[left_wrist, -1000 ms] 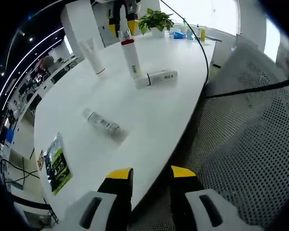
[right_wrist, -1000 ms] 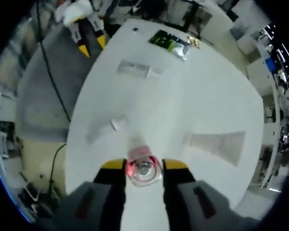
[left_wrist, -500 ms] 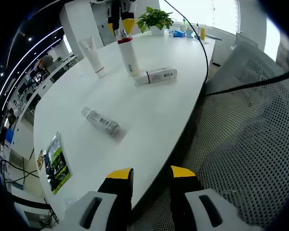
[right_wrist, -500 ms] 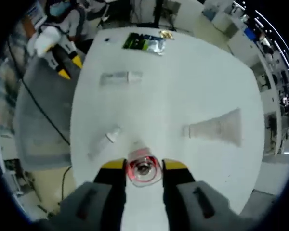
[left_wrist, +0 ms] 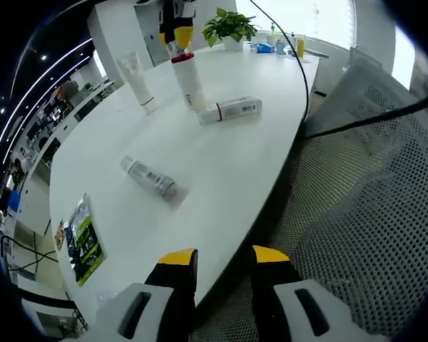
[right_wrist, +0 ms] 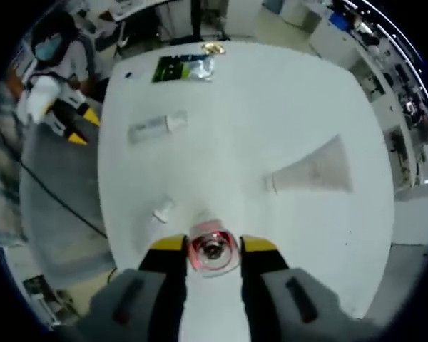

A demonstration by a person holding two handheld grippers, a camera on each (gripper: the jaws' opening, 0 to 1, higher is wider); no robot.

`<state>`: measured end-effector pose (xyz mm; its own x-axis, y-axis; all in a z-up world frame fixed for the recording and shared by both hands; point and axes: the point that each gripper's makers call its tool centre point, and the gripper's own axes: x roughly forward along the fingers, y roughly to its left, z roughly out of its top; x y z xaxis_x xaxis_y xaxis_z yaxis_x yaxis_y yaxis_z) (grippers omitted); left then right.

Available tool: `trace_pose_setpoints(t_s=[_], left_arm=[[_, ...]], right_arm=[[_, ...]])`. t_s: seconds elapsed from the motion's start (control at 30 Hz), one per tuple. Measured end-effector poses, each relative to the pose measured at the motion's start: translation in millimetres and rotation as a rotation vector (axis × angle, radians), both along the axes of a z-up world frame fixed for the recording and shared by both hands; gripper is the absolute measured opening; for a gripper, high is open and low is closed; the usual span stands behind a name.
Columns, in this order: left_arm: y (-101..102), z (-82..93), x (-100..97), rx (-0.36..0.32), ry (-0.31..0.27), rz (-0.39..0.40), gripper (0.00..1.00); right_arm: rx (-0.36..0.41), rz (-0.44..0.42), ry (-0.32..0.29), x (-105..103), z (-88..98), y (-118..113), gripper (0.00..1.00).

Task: Arrange the skincare products in the storage area until every visible bottle or jar stands upright without overlapping.

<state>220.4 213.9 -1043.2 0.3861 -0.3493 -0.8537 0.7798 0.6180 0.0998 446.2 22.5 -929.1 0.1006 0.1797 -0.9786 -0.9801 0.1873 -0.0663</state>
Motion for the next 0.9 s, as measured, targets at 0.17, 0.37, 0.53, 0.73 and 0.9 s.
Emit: trace_pose_setpoints(t_s=[0.17, 0.37, 0.53, 0.73, 0.9], left_arm=[[1, -0.6, -0.1, 0.005, 0.002, 0.006, 0.29], [3, -0.4, 0.4, 0.012, 0.0, 0.013, 0.29], [4, -1.7, 0.6, 0.016, 0.003, 0.015, 0.29], [3, -2.3, -0.1, 0.018, 0.009, 0.01, 0.29], [2, -2.7, -0.8, 0.017, 0.016, 0.002, 0.29]], right_arm=[[0.002, -0.063, -0.004, 4, 0.5, 0, 0.26], [0.003, -0.074, -0.012, 6, 0.5, 0, 0.27], [0.077, -0.119, -0.054, 11, -2.0, 6, 0.34], [0.271, -0.246, -0.071, 11, 2.6, 9, 0.49], [0.462, -0.399, -0.051, 10, 2.5, -1, 0.59]])
